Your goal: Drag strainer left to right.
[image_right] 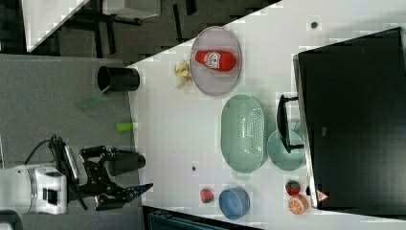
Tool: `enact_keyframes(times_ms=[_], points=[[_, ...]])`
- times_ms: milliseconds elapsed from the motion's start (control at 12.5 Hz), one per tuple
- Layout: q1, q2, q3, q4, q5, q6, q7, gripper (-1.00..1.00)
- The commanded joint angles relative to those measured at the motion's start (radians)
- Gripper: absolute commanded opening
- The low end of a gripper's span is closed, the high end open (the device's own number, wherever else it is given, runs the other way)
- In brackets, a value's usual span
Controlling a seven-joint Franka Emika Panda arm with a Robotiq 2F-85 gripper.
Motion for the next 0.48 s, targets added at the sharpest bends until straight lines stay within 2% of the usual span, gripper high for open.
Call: enact_keyframes(times_ms=[80,480], points=[[0.005,0.044,0.000,-0.010,0.011,-0.043,-0.055,1.00],[0.005,0.065,0.000,-0.010,0.011,-0.043,-0.055,1.00]])
